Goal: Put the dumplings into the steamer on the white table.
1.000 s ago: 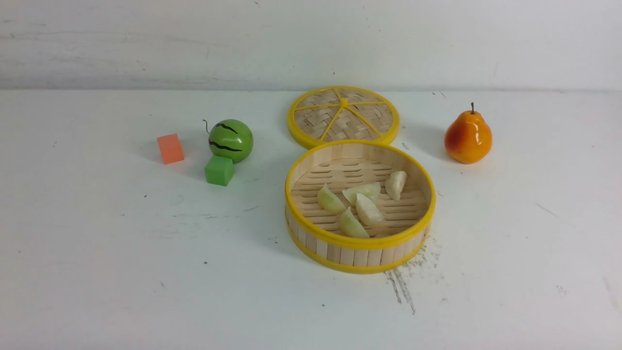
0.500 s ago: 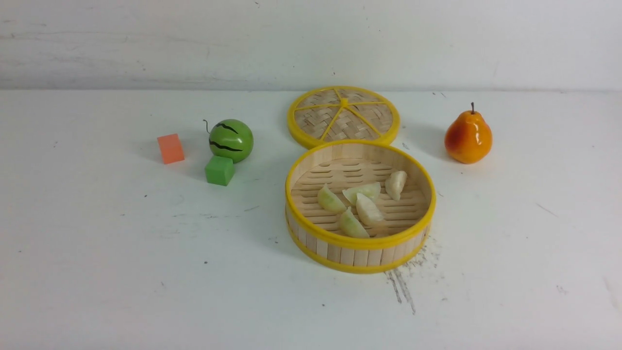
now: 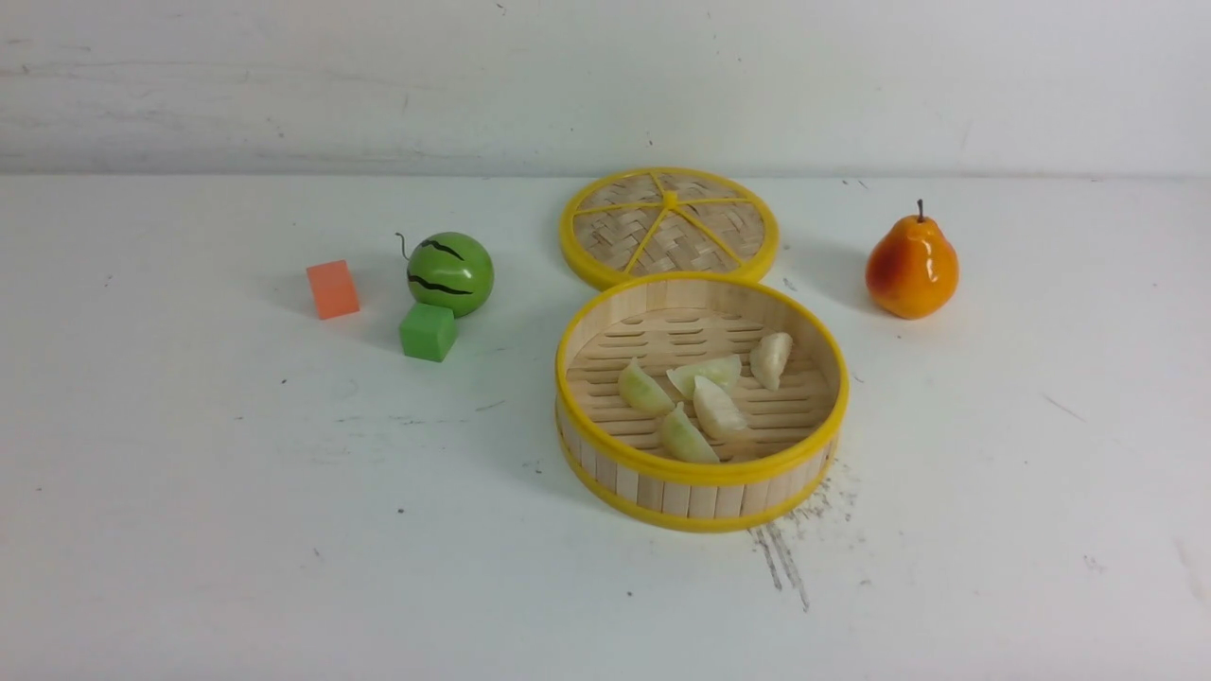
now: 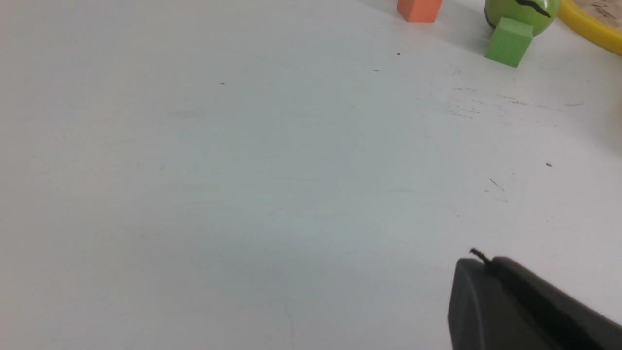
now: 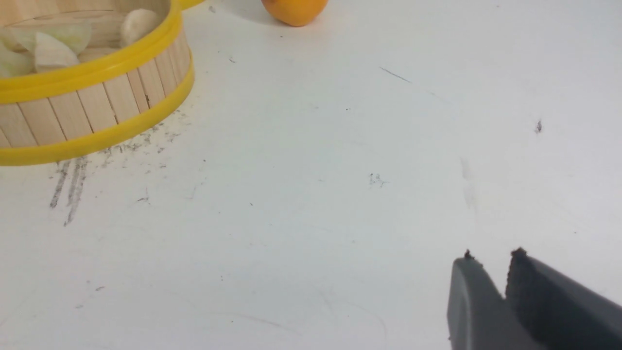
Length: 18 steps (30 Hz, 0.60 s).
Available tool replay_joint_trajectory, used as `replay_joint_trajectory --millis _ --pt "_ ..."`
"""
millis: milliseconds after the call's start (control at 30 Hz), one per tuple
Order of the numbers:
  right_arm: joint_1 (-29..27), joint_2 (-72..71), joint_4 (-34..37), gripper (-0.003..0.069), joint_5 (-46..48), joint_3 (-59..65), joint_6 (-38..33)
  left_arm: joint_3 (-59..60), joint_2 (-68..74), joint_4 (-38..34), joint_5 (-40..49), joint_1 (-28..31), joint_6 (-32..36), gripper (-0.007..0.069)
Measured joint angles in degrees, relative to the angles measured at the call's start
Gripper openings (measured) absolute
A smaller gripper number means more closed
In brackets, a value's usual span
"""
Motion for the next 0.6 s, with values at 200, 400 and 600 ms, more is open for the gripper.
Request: replay_joint_trajectory --millis 200,400,600 --pt "0.0 0.0 0.0 0.0123 0.0 0.0 0.0 0.0 0.0 0.0 0.0 0.0 0.0 -0.0003" --pt "0.0 0.0 0.0 0.0129 0.0 0.0 0.0 0.0 0.0 0.0 0.0 0.0 0.0 0.0004" --pt "0.0 0.0 0.0 0.0132 0.0 0.0 0.0 0.0 0.0 0.0 0.0 0.0 0.0 0.0007"
